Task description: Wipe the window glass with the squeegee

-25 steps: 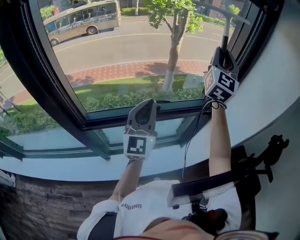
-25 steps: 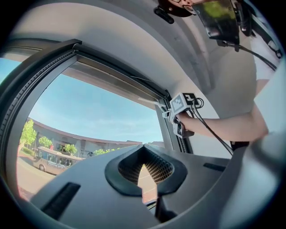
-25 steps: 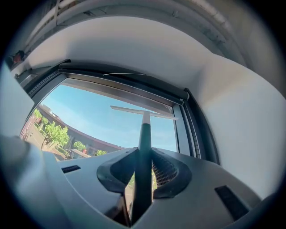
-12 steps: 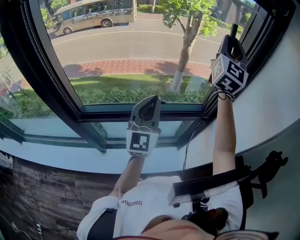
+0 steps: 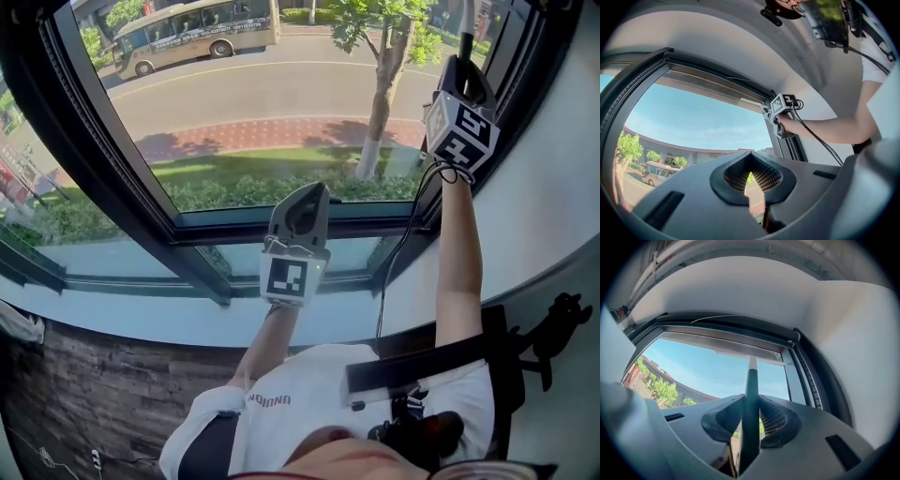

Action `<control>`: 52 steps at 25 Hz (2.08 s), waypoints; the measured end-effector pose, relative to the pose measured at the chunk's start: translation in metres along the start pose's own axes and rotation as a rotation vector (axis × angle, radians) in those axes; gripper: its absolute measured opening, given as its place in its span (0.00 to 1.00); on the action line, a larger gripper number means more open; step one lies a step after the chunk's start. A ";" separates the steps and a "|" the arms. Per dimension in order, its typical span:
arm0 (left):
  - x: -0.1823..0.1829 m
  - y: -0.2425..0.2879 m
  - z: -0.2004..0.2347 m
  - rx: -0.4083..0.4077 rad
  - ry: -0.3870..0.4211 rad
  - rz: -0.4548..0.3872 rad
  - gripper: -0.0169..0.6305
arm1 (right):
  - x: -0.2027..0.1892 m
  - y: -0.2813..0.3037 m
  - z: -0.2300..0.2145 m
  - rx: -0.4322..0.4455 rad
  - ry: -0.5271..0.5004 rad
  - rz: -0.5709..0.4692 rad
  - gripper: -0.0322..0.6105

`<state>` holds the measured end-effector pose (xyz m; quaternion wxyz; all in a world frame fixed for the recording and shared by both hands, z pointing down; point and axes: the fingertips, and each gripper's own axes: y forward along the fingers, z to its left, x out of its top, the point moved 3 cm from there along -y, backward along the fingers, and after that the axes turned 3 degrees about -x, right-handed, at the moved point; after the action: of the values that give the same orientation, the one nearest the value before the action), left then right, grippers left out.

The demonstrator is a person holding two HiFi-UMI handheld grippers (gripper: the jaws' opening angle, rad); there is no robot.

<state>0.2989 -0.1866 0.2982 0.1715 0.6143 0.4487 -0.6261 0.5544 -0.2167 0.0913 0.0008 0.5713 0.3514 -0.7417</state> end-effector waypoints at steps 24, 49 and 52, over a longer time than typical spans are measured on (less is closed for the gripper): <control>-0.002 -0.006 0.003 -0.036 -0.020 0.005 0.02 | -0.030 -0.031 0.013 -0.018 -0.020 -0.010 0.19; -0.010 -0.003 0.007 -0.067 -0.069 -0.015 0.02 | -0.079 -0.071 0.025 -0.042 -0.044 0.049 0.19; -0.013 -0.002 0.007 -0.070 -0.067 -0.010 0.02 | -0.087 -0.077 0.026 -0.045 -0.044 0.054 0.19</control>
<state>0.2953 -0.1956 0.3096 0.2046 0.5843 0.4674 -0.6311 0.5316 -0.2071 0.2078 0.0413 0.5639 0.3526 -0.7456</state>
